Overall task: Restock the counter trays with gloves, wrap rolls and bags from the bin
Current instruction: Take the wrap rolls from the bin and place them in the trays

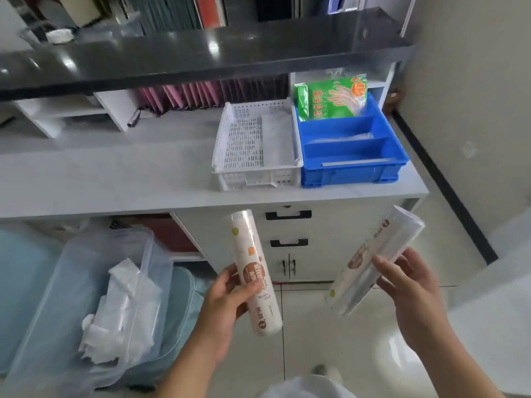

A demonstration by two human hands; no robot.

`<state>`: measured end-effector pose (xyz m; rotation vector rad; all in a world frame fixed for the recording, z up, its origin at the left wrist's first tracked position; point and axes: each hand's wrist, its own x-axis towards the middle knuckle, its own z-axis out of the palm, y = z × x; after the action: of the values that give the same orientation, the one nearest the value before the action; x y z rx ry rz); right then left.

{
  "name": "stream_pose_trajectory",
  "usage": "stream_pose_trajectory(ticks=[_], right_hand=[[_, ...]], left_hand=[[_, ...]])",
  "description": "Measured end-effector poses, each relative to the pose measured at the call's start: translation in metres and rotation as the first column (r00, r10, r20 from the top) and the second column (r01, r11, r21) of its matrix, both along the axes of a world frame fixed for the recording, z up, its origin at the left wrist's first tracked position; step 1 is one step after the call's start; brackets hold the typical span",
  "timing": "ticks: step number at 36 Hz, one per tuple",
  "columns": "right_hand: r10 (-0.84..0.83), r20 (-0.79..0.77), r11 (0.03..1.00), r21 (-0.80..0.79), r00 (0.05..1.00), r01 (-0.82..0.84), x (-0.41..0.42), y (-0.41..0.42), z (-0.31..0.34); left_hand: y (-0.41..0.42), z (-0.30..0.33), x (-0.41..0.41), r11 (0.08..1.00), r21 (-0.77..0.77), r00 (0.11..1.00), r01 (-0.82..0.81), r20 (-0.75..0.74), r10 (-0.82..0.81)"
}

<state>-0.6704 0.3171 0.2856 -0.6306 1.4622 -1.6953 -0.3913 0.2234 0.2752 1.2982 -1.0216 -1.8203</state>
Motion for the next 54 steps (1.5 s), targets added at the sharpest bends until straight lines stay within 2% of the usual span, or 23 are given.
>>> stream_pose_trajectory(ticks=[5, 9, 14, 17, 22, 26, 28, 31, 35, 39, 46, 54], right_hand=[[-0.024, -0.048, 0.999, -0.044, 0.999, 0.022, -0.065, -0.012, 0.013], [-0.009, -0.108, 0.991, -0.133, 0.994, -0.005, -0.102, -0.041, 0.039], [-0.032, -0.316, 0.971, -0.234, 0.948, -0.045, -0.135, -0.088, 0.081], [-0.058, -0.507, 0.976, -0.21, 0.86, -0.058, -0.149, -0.115, 0.091], [-0.052, -0.782, 0.998, -0.059, 0.621, 0.008, -0.162, -0.162, 0.094], [0.082, -0.879, 0.996, 0.093, 0.47, 0.0, -0.158, -0.207, 0.096], [0.192, -0.911, 0.981, 0.192, 0.364, -0.037, -0.157, -0.232, 0.093], [0.353, -0.909, 0.935, 0.345, 0.222, -0.076, -0.161, -0.268, 0.081], [0.477, -0.876, 0.879, 0.477, 0.072, -0.027, -0.167, -0.303, 0.055], [0.615, -0.789, 0.789, 0.614, -0.022, 0.039, -0.176, -0.326, 0.024], [0.657, -0.752, 0.752, 0.649, -0.057, 0.116, -0.179, -0.332, -0.012], [0.686, -0.727, 0.717, 0.671, -0.019, 0.188, -0.175, -0.342, -0.025]], left_hand=[[-0.013, 0.016, -0.05, 0.998, -0.016, 0.998, 0.064, 0.009, -0.064], [-0.036, 0.038, -0.065, 0.985, -0.114, 0.986, 0.13, 0.115, -0.117], [-0.083, 0.053, -0.078, 0.96, -0.207, 0.966, 0.187, 0.215, -0.142], [-0.118, 0.055, -0.096, 0.963, -0.206, 0.966, 0.175, 0.225, -0.128], [-0.2, 0.058, -0.145, 0.968, -0.198, 0.984, 0.156, 0.115, -0.135], [-0.264, 0.062, -0.182, 0.973, -0.17, 0.988, 0.157, 0.019, -0.156], [-0.293, 0.062, -0.198, 0.976, -0.154, 0.986, 0.156, -0.036, -0.163], [-0.328, 0.053, -0.219, 0.987, -0.109, 0.988, 0.119, -0.087, -0.129], [-0.363, 0.038, -0.229, 0.997, -0.023, 0.992, 0.072, -0.105, -0.074], [-0.389, 0.023, -0.225, 0.997, 0.036, 0.994, 0.067, -0.093, -0.063], [-0.413, 0.007, -0.214, 0.989, 0.077, 0.987, 0.128, -0.109, -0.12], [-0.423, 0.007, -0.222, 0.975, 0.042, 0.971, 0.218, -0.11, -0.212]])
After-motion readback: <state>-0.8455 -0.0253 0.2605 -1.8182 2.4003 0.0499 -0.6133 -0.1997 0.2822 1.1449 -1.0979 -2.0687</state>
